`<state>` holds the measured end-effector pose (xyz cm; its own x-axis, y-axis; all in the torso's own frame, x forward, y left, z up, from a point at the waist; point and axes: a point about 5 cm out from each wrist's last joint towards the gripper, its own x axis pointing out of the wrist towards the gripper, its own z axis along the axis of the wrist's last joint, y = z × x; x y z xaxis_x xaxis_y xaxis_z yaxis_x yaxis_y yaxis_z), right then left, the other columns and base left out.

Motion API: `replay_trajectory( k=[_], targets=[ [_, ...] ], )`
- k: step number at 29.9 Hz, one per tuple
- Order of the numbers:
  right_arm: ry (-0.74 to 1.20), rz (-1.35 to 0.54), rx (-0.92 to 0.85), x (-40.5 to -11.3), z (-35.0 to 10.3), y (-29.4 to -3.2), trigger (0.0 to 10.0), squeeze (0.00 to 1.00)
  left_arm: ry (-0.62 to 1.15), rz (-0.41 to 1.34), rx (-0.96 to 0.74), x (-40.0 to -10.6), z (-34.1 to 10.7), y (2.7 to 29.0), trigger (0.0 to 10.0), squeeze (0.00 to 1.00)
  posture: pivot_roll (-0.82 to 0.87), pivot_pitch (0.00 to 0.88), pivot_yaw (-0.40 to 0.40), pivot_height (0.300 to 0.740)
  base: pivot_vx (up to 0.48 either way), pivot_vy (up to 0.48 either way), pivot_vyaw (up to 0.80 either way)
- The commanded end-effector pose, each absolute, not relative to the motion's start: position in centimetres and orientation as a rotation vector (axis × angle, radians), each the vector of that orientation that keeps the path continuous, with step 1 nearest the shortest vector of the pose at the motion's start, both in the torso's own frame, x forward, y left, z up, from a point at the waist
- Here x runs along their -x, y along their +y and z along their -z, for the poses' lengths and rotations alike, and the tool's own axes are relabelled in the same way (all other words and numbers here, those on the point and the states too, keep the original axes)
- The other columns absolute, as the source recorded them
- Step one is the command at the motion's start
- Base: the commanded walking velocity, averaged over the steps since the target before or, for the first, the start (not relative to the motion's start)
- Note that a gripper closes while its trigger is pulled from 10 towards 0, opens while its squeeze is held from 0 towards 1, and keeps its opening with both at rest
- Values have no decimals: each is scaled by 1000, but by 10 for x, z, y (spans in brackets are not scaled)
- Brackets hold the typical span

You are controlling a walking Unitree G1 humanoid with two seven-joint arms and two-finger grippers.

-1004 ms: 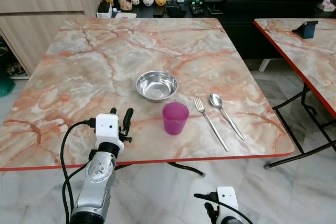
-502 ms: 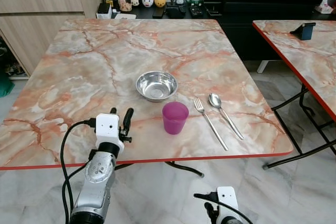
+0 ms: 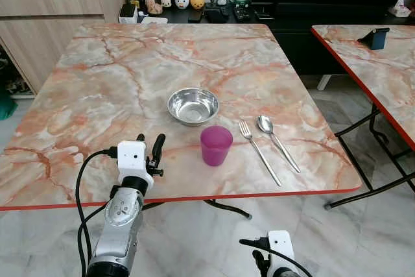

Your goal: Setting the table

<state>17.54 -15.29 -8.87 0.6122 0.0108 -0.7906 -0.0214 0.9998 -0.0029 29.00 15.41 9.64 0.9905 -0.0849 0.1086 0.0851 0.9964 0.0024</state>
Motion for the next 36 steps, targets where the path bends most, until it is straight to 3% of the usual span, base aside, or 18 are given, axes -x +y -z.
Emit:
replay_trajectory(
  k=[1,19,28,29,30,31,36],
  targets=[
    [907,-10,11,-177,88,-155,10000,0,-121,94,6,-291,-101,153,10000,0,94,0,-84,740,379,0,0],
    [910,-16,17,-176,88,-155,10000,0,-129,106,8,-292,-103,151,10000,0,94,0,-85,740,380,0,0],
    [911,-18,18,-176,88,-155,10000,0,-117,122,44,-295,-110,150,10000,0,93,0,-83,740,0,0,0],
    [910,-17,18,-176,88,-155,10000,0,-128,116,59,-297,-114,151,10000,63,94,0,-82,740,0,0,0],
    [910,-17,18,-176,88,-155,10000,0,-135,112,71,-298,-116,152,10000,63,94,0,-82,740,0,0,0],
    [910,-18,18,-176,88,-154,10000,0,-147,95,101,-299,-121,155,10000,1000,94,0,-81,740,0,0,0],
    [910,-20,18,-177,88,-154,10000,0,-180,24,205,-308,-142,168,10000,1000,96,0,-80,740,0,0,0]
  ],
)
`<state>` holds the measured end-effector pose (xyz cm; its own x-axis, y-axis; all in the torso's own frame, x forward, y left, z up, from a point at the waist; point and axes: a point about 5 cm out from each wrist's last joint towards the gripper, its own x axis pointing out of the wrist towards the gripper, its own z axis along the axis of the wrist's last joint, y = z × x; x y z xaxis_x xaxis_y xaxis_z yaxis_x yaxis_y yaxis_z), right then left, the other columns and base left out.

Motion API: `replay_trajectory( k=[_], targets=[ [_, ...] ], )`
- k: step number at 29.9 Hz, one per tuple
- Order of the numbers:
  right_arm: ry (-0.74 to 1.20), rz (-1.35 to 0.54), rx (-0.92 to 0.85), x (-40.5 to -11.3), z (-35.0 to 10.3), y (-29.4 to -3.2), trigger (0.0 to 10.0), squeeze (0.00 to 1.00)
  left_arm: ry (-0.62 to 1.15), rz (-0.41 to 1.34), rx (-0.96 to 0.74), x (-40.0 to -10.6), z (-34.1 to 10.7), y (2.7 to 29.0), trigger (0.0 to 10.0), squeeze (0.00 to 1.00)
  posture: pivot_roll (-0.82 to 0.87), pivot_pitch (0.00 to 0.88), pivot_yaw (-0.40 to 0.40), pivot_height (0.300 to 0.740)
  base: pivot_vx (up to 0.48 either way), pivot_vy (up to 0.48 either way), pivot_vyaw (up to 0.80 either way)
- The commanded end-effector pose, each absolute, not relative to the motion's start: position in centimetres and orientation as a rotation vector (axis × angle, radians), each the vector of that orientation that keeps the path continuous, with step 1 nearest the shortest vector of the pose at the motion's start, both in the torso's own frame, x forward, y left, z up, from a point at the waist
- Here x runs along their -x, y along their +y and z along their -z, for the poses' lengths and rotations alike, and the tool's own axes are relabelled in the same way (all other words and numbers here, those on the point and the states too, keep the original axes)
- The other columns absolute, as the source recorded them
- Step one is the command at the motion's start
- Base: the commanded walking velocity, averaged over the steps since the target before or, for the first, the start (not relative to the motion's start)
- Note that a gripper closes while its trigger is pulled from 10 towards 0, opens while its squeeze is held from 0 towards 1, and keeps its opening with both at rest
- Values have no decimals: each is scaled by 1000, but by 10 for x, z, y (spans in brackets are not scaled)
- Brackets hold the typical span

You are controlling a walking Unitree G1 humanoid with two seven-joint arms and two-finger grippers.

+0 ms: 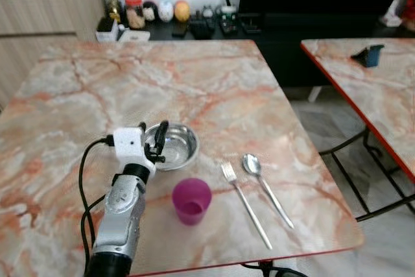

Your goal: Setting the table

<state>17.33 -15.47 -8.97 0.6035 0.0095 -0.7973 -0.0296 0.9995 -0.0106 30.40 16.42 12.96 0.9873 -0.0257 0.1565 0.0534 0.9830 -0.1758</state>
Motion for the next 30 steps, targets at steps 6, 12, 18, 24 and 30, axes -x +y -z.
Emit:
replay_trajectory(
  k=[6,12,18,24,30],
  targets=[
    [911,-21,18,-177,88,-154,10000,0,-128,-26,231,-313,-142,174,10000,1000,95,0,-77,740,0,0,0],
    [911,-18,16,-177,88,-154,10000,0,-18,-63,304,-318,-137,176,10000,1000,95,0,-76,740,0,0,0],
    [913,-18,17,-177,88,-154,10000,0,88,-52,277,-318,-129,172,10000,0,98,0,-76,740,0,0,0],
    [911,-17,16,-177,88,-154,10000,0,150,-51,241,-320,-126,170,10000,0,95,0,-76,740,0,0,0],
    [911,-19,16,-177,88,-154,10000,0,203,-60,239,-322,-118,168,10000,0,97,0,-74,740,0,0,0]
  ],
)
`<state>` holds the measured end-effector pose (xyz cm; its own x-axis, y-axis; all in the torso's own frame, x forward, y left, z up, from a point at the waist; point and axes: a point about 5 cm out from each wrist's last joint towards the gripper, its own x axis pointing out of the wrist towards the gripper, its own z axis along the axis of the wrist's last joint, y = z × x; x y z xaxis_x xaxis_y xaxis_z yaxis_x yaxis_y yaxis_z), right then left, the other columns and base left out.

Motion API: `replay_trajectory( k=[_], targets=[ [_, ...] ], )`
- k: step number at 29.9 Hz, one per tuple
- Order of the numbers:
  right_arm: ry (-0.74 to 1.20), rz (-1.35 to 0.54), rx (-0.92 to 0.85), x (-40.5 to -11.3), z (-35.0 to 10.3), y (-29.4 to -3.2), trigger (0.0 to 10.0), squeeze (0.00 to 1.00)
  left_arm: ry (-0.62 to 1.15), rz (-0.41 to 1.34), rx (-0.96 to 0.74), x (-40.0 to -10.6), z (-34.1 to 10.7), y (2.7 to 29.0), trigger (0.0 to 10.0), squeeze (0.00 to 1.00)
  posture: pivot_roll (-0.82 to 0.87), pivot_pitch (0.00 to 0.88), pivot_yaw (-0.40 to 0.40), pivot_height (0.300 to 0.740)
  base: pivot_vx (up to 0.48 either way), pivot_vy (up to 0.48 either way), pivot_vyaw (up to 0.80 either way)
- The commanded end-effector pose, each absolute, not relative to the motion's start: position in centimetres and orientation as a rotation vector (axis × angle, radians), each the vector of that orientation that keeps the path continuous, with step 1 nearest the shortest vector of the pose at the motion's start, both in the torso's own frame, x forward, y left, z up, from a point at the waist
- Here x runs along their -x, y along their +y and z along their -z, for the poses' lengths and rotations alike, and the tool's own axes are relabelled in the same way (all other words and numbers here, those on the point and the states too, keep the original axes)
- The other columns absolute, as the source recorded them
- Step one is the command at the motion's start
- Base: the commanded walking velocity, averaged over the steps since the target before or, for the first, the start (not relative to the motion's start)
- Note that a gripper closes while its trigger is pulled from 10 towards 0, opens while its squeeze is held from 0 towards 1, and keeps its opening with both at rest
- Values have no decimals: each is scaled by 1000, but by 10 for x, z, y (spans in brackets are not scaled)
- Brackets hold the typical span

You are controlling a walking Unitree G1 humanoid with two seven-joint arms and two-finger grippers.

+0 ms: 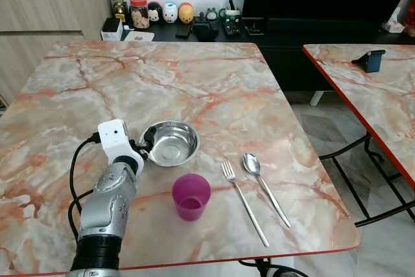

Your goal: Setting the table

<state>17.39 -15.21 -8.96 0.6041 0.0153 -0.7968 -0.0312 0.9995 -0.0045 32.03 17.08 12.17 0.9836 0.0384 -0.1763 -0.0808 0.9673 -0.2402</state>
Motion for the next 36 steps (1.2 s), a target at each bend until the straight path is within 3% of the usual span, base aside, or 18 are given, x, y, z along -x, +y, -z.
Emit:
replay_trajectory(
  k=[1,10,29,36],
  targets=[
    [912,-18,16,-177,88,-154,10000,0,209,-58,240,-322,-117,166,10000,0,93,0,-73,740,0,0,0],
    [912,-19,18,-177,88,-154,10000,0,211,-84,245,-336,-121,163,10000,0,90,0,-71,740,0,0,0],
    [917,-31,26,-177,88,-155,10000,0,315,-87,238,-334,-103,159,10000,0,92,0,-73,740,0,0,0],
    [917,-28,23,-177,88,-155,10000,0,258,-114,270,-336,-113,164,10000,0,91,0,-73,740,0,0,0]
  ],
)
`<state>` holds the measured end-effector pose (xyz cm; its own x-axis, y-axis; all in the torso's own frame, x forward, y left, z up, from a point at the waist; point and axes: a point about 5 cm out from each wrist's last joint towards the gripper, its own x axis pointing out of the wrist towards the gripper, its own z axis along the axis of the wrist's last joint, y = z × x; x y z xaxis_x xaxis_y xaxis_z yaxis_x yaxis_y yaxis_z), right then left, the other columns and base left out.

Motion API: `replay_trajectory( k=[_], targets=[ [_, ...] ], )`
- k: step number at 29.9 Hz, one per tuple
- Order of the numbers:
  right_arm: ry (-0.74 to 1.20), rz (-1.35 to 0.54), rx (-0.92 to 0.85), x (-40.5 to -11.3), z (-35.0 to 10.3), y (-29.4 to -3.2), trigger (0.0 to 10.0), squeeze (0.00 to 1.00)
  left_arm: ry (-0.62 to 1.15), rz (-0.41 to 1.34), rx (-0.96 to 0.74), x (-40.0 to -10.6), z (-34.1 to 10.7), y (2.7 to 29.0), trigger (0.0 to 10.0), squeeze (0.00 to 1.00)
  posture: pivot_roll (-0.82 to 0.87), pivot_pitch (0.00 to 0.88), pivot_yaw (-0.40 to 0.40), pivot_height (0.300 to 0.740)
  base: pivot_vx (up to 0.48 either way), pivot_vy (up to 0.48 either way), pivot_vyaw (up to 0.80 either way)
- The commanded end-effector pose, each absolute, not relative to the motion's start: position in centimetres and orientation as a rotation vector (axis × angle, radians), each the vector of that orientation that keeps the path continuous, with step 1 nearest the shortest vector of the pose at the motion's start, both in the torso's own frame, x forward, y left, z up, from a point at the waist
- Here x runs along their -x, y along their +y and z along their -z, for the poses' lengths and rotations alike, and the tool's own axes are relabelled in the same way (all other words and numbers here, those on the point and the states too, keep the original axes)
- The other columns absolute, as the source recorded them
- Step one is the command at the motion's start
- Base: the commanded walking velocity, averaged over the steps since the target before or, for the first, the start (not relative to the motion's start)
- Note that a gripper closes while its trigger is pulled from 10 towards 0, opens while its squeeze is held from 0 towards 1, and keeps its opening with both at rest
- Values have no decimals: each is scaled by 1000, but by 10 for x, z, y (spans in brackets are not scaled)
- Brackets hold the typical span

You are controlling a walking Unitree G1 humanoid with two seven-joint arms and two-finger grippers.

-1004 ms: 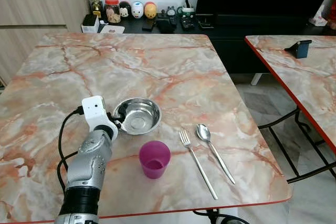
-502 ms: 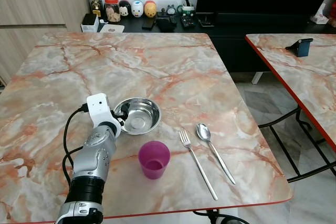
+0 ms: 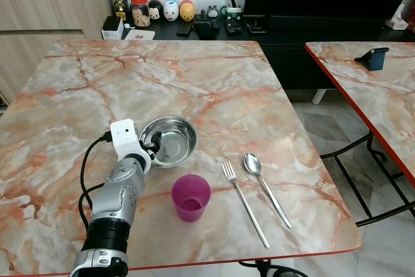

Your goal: Setting the table

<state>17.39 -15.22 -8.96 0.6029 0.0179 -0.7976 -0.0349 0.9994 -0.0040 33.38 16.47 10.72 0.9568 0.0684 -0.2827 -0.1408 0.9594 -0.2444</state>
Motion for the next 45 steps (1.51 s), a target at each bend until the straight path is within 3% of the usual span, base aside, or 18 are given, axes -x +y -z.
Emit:
replay_trajectory(
  k=[1,28,45],
  targets=[
    [916,-28,23,-177,88,-155,10000,0,237,-123,298,-337,-118,166,10000,0,92,0,-74,740,0,0,0],
    [918,-31,22,-177,88,-154,10000,0,245,-196,276,-334,-119,178,10000,0,91,0,-74,740,0,0,0],
    [918,-31,22,-177,88,-154,10000,0,331,-139,248,-328,-105,169,10000,0,89,0,-74,740,0,0,0]
  ],
)
